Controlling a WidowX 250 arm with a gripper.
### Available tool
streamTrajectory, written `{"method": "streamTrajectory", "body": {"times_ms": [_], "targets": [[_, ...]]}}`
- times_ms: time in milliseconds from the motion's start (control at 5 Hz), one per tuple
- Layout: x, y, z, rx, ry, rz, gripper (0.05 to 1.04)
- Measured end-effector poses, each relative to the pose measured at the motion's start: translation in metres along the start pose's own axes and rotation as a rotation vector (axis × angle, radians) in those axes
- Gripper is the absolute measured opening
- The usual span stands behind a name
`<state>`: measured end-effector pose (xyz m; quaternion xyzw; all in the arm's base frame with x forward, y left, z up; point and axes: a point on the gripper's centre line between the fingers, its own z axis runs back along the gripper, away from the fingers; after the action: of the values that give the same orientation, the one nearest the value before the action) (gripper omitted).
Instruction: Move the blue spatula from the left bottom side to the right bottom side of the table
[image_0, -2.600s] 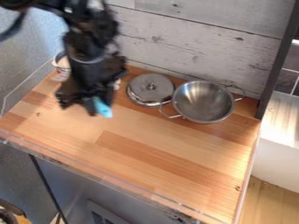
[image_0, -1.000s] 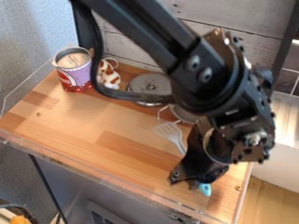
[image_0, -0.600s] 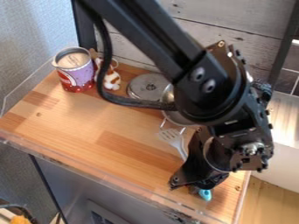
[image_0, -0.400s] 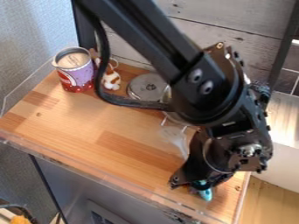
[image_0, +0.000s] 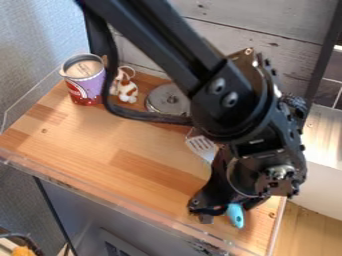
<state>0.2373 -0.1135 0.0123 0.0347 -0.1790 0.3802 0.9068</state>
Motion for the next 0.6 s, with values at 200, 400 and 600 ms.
{"method": "streamTrajectory", "body": {"times_ms": [200, 400, 600], "targets": [[0.008, -0.001, 0.011, -0.018, -0.023, 0.010, 1.002], [0.018, -0.001, 0.026, -0.039, -0.056, 0.011, 1.001], [0.032, -0.003, 0.049, -0.062, -0.095, 0.007, 1.001]]}}
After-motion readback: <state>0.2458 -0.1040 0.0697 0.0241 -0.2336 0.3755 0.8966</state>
